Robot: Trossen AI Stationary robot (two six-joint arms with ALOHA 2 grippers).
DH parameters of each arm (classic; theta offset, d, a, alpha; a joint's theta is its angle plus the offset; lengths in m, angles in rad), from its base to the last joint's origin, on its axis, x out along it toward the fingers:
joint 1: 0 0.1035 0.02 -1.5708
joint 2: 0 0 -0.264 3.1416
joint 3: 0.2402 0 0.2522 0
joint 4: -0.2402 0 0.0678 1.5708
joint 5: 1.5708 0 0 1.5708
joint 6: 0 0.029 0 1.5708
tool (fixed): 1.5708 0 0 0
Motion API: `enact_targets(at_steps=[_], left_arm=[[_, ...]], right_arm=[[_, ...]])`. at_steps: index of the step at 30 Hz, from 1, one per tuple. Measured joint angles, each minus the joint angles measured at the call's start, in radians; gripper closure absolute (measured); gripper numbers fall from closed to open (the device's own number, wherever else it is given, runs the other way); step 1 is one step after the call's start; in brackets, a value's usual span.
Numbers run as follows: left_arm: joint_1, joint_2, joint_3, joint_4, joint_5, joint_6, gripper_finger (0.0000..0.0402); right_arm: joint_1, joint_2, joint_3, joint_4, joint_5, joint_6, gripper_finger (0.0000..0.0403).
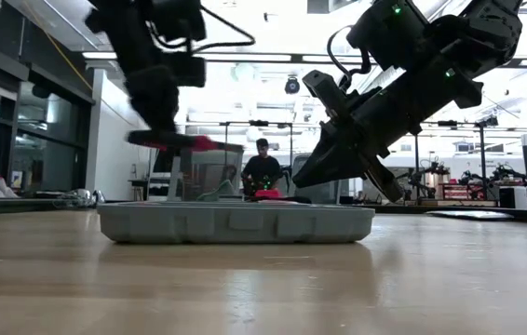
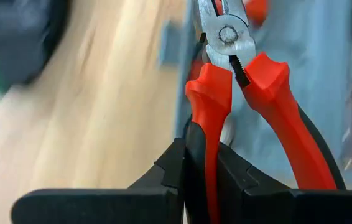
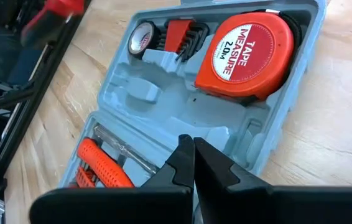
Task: Prefit tool cases
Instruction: Remove the pliers from the tool case
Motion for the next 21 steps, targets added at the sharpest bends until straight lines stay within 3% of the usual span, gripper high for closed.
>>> enact_targets(at_steps=[6, 13, 18, 21], left_arm=[[0.016, -0.098, -0.114, -0.123, -0.021, -0.106, 0.0366], [0.037, -0.239, -0.364, -0.038, 0.013, -0.315, 0.0366], [0.039, -0.282, -0.438, -0.029, 0.033, -0.426, 0.0365], [0.039, -0.294, -0.441, -0.027, 0.058, -0.443, 0.0328]], right_arm=[[0.0, 0.0, 0.0, 0.0, 0.0, 0.0, 0.0402], [0.0, 0.0, 0.0, 0.0, 0.0, -0.001, 0.0402], [0.0, 0.0, 0.0, 0.0, 0.0, -0.002, 0.0402], [-0.003, 0.0, 0.0, 0.0, 0.0, -0.002, 0.0402]])
